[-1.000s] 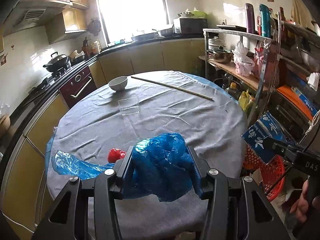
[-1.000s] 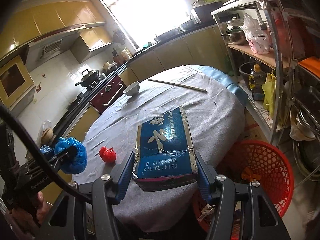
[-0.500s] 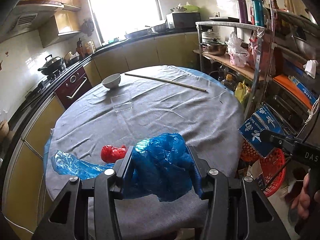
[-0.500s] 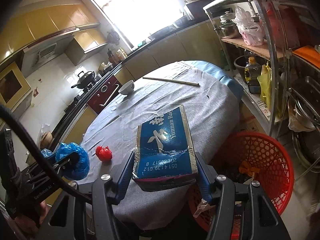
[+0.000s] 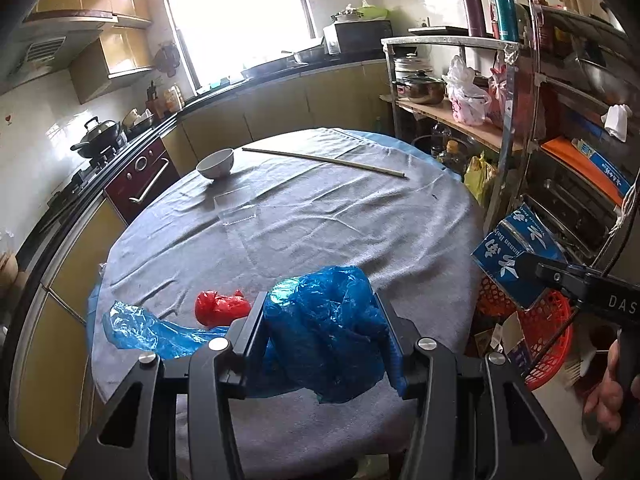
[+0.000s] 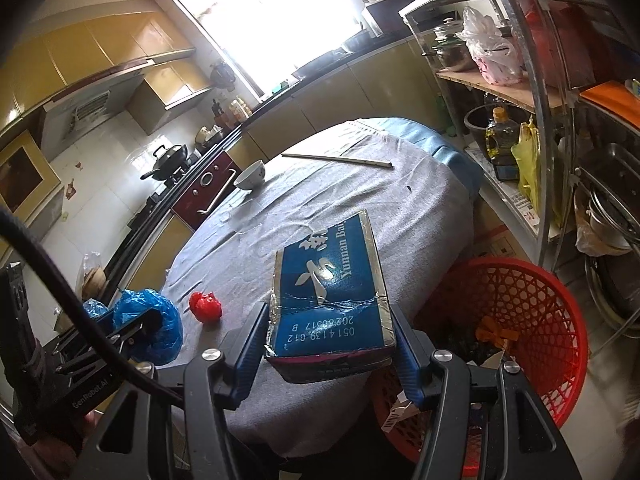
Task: Collect trash
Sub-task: 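Carry the blue-white box and blue bag toward the red basket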
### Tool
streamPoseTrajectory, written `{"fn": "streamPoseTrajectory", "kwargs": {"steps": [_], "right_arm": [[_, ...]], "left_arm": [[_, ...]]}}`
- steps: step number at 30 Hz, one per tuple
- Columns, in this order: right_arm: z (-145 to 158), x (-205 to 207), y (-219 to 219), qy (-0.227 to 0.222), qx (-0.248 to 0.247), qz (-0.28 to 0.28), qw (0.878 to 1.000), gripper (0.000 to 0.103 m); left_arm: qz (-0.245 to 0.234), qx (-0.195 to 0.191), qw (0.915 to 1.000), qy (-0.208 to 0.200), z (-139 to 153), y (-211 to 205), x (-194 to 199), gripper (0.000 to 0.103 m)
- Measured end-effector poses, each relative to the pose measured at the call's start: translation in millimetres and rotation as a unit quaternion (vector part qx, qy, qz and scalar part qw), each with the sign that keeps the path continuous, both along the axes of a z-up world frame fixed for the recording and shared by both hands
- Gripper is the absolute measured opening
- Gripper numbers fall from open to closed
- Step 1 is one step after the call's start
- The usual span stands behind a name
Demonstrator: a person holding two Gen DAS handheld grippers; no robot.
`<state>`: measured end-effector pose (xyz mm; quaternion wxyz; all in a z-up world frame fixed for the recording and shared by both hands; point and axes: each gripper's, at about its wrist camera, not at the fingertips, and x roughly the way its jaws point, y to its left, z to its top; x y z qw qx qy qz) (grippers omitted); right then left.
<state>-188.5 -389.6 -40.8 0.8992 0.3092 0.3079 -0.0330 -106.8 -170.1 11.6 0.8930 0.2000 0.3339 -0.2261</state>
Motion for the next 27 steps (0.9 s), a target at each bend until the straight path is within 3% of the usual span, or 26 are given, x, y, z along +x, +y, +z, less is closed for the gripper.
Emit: {"fn": "streamPoseTrajectory", "kwargs": {"steps": [18, 21, 24, 27], "right_arm": [[-11.6, -10.2, -17.1, -0.001, 0.024, -0.013, 1.0, 0.061], [-25.3, -2.5, -19.7, 0.0, 0.046, -0.009, 0.999, 0.061], [-46.3, 4.5, -23.9, 0.028, 0.057, -0.02, 0.998, 0.061], [-53.5, -1.3, -32.8, 0.037, 0.051, -0.038, 0.997, 0.061]], "left_arm": [[-0.018, 0.01, 0.9997, 0.013, -12.1, -15.5, -3.0, 0.052], [-0.012, 0.007, 0.9993, 0.033, -21.3, -16.0, 4.1, 0.052], [-0.012, 0.014, 0.9989, 0.042, -30.5, -16.0, 7.1, 0.052], [-0.011, 0.016, 0.9987, 0.047, -33.6, -17.6, 9.2, 0.052]]}}
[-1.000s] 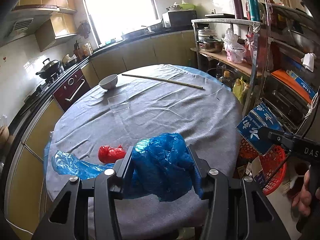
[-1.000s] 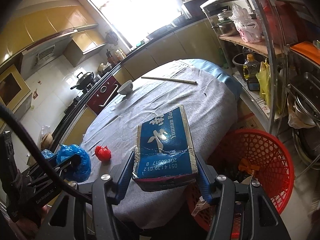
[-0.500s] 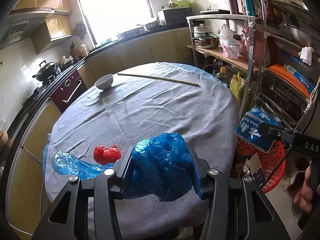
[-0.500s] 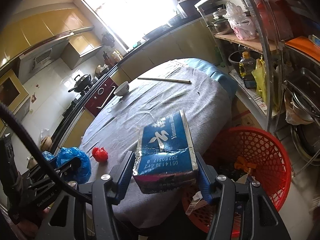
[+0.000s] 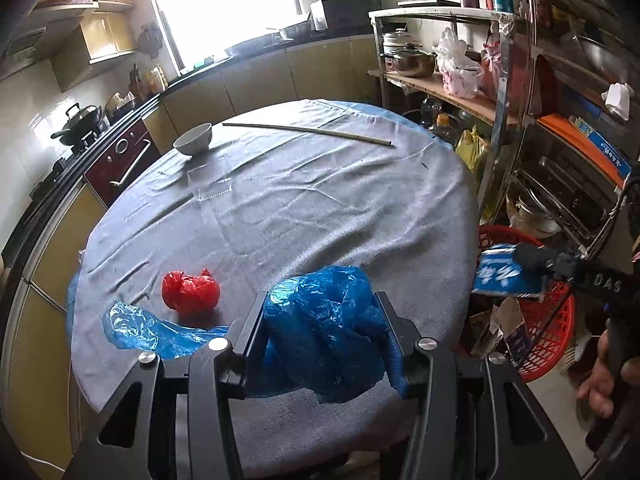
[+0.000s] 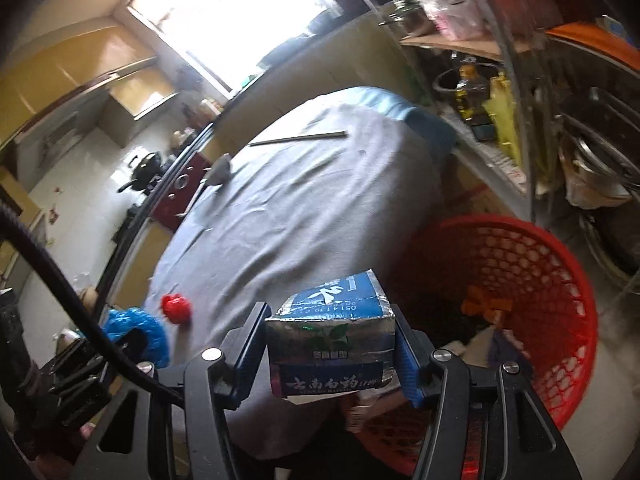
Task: Collect trash
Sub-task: 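Carry the blue-white box and blue bag toward the red basket, then open both tools over the red basket to drop box and bag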
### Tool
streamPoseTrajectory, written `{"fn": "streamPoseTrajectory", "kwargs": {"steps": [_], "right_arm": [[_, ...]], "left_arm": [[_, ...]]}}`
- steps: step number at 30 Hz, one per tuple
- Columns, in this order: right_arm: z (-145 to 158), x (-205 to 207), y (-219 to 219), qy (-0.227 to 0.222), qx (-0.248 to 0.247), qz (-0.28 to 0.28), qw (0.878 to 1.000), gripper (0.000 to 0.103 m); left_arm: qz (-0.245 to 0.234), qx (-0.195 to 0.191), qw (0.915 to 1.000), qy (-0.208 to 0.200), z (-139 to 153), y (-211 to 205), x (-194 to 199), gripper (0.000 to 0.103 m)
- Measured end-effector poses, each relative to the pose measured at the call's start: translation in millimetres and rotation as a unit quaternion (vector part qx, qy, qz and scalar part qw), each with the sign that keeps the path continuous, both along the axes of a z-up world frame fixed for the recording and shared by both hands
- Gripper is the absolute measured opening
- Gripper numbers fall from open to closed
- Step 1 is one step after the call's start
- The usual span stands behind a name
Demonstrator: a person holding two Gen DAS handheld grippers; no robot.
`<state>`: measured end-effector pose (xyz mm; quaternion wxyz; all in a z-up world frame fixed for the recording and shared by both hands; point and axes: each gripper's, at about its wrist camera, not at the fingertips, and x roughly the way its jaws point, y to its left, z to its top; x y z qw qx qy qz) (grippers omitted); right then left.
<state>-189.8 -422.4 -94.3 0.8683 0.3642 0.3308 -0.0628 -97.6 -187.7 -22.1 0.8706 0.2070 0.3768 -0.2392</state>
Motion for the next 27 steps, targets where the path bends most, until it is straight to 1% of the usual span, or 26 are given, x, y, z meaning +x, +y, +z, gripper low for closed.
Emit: {"fn": "streamPoseTrajectory", "kwargs": {"steps": [5, 8, 14, 20, 24, 27], "right_arm": [[6.5, -21.1, -25.2, -0.009, -0.017, -0.038, 0.999, 0.061], [4.0, -28.9, -36.2, -0.008, -0.007, -0.053, 0.999, 0.061], [-11.0, -34.5, -51.0, 0.021, 0.004, -0.069, 0.997, 0.061], [-18.3, -42.7, -65.3, 0.024, 0.021, -0.083, 0.996, 0.062], [-17.8, -48.7, -72.1, 0.02, 0.021, -0.093, 0.995, 0.062], [-17.0, -53.2, -77.2, 0.019, 0.021, -0.103, 0.994, 0.062]], "left_arm": [[-0.019, -0.001, 0.9998, 0.001, -1.1, -10.5, -7.0, 0.052], [-0.036, 0.004, 0.9993, 0.005, -3.9, -21.9, -12.7, 0.052], [-0.069, 0.012, 0.9975, 0.001, -5.4, -42.7, -22.2, 0.052], [-0.098, 0.015, 0.995, 0.013, -10.4, -62.5, -28.5, 0.052], [-0.133, 0.011, 0.9906, 0.029, -14.0, -78.6, -35.2, 0.052], [-0.175, -0.003, 0.9832, 0.052, -14.8, -92.8, -41.2, 0.052]]}}
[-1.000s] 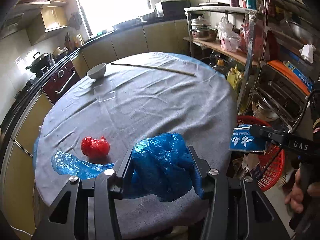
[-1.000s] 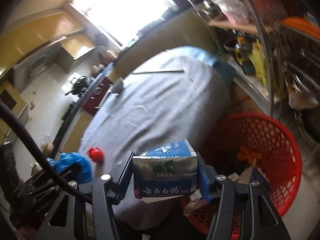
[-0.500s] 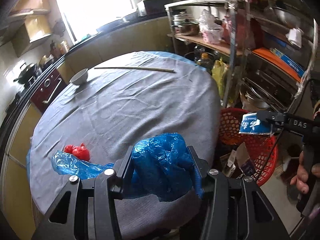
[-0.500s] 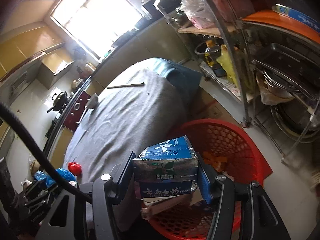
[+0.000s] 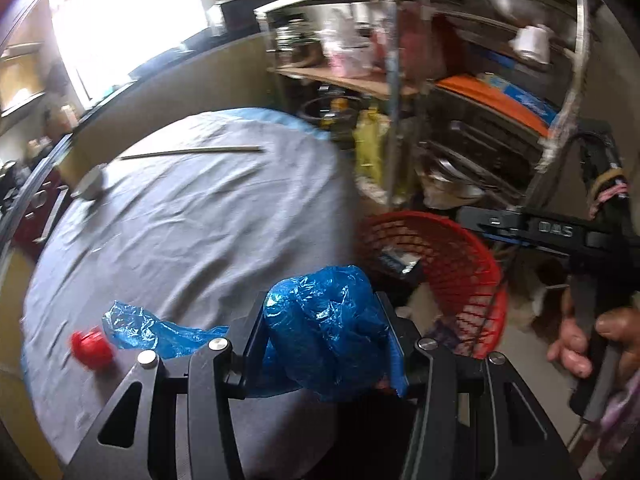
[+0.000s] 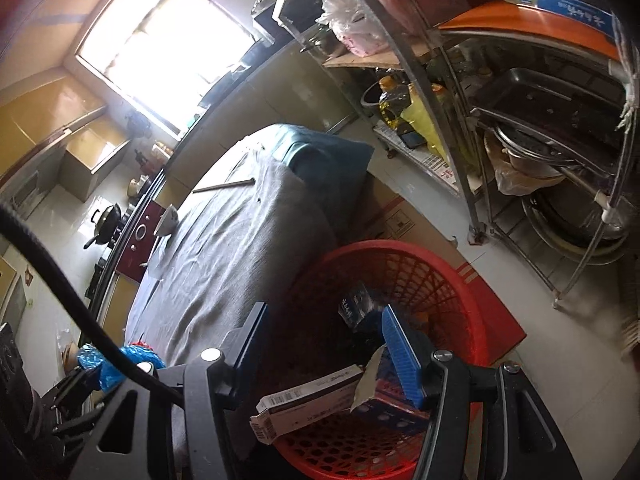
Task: Collect trash
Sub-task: 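Open both tools over the red basket to drop box and bag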
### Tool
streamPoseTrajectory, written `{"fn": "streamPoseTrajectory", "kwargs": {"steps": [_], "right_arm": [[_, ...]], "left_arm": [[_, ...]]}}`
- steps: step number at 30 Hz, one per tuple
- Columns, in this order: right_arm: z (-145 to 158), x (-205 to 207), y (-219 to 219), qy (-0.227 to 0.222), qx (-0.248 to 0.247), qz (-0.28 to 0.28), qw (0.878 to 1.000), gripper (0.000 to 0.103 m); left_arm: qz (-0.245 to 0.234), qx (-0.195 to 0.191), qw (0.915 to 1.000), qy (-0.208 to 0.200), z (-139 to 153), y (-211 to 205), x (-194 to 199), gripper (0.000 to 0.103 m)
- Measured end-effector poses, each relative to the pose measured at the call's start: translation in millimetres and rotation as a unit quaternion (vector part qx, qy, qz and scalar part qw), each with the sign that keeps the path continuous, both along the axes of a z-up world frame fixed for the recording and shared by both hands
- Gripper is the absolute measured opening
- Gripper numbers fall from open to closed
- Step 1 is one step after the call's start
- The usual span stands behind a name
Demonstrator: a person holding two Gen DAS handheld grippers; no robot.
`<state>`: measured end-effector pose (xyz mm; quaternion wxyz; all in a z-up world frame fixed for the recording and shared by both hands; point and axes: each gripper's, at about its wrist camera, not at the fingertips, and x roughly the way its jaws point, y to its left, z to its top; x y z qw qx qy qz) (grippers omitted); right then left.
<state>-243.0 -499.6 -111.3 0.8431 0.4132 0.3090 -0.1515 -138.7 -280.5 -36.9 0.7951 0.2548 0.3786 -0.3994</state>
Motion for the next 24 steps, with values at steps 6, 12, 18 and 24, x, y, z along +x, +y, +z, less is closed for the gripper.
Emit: {"fn": "streamPoseTrajectory", "kwargs": {"steps": [6, 12, 18, 24], "right_arm": [[0.7, -12.9, -14.3, -0.004, 0.002, -0.022, 1.0, 0.062], [-0.1, -24.7, -25.6, -0.006, 0.004, -0.04, 0.999, 0.062], [-4.1, -29.4, -30.7, -0.003, 0.008, -0.045, 0.999, 0.062], [-4.0, -26.2, -27.2, -0.001, 0.008, -0.04, 0.999, 0.062]], "left_arm": [[-0.073, -0.034, 0.9953, 0.054, -2.6, -24.4, -8.1, 0.053], [-0.119, -0.042, 0.987, 0.1, -11.9, -46.8, -14.7, 0.057], [-0.115, -0.037, 0.9885, 0.091, -14.3, -50.4, -13.7, 0.062], [-0.085, -0.019, 0.9958, 0.027, -7.9, -41.2, -15.6, 0.063]]}}
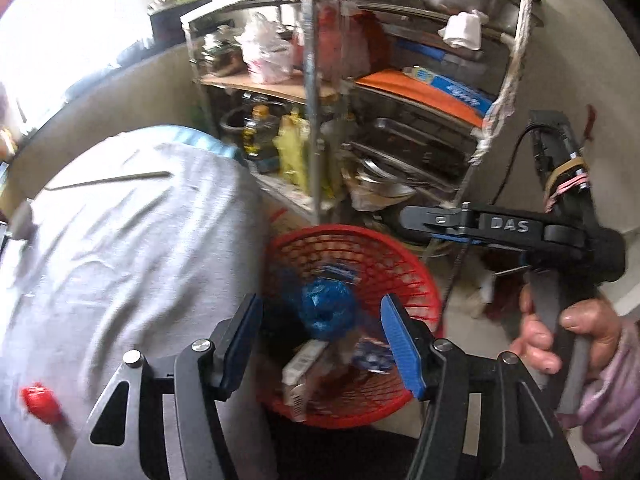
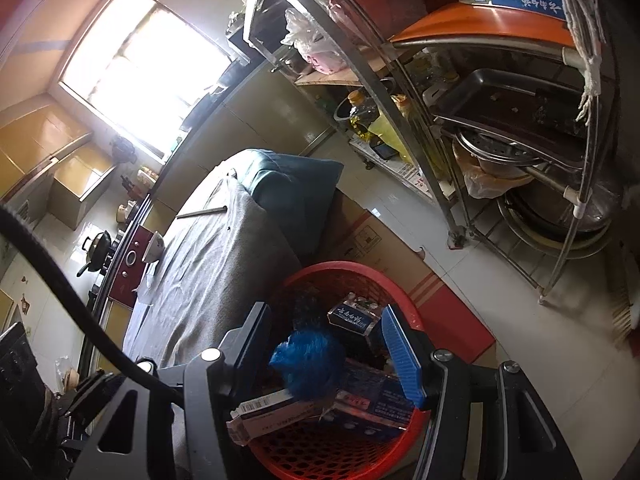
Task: Collect trash
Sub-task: 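Open both tools over the red basket to drop box and bag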
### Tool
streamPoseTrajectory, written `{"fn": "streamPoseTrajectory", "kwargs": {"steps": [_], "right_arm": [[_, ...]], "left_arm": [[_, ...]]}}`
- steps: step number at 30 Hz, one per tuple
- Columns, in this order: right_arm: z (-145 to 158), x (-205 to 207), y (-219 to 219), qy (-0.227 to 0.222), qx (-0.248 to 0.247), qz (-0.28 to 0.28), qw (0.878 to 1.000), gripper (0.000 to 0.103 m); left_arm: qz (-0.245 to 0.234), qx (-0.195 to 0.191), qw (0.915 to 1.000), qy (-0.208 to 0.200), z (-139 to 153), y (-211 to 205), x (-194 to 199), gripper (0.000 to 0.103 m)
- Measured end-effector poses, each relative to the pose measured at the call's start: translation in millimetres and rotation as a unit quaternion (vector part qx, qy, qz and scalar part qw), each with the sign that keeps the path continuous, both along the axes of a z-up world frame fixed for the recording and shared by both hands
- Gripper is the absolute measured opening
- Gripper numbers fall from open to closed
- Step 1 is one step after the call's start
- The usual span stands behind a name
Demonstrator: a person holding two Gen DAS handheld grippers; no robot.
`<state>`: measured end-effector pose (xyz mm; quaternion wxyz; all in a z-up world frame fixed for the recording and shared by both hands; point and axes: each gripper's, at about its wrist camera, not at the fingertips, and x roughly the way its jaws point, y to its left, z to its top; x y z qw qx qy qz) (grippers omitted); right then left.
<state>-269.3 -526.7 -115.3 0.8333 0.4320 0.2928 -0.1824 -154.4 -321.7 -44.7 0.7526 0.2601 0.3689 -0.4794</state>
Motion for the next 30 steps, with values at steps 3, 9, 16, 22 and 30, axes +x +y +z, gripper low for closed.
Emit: {"fn": "streamPoseTrajectory", "kwargs": {"steps": [3, 9, 16, 22, 30], "right_arm": [[2.8, 6.1, 6.8, 0.003, -0.006, 0.011, 1.0, 0.062], [10.6, 21.2, 26.3, 0.007, -0.02, 0.035, 0.999, 0.062], [22.1, 40.9, 54.2, 0.015, -0.041, 0.071, 0.997, 0.062], [28.7, 57.8, 78.6, 0.025, -0.058, 0.101, 0.993, 0.062], [37.1, 78.1, 112.1, 0.038, -0.082, 0.14, 0.986, 0.062]], "left_arm": [[0.026, 0.011, 0.9992, -0.03, 3.6, 10.9, 3.2, 0.063], [0.071, 0.015, 0.9959, -0.054, 9.5, 36.1, 16.0, 0.063], [0.112, 0.008, 0.9912, -0.07, 15.4, 63.6, 26.7, 0.063], [0.139, 0.001, 0.9875, -0.074, 18.0, 85.2, 37.1, 0.063], [0.172, -0.009, 0.9829, -0.064, 18.6, 110.7, 51.5, 0.064]]}}
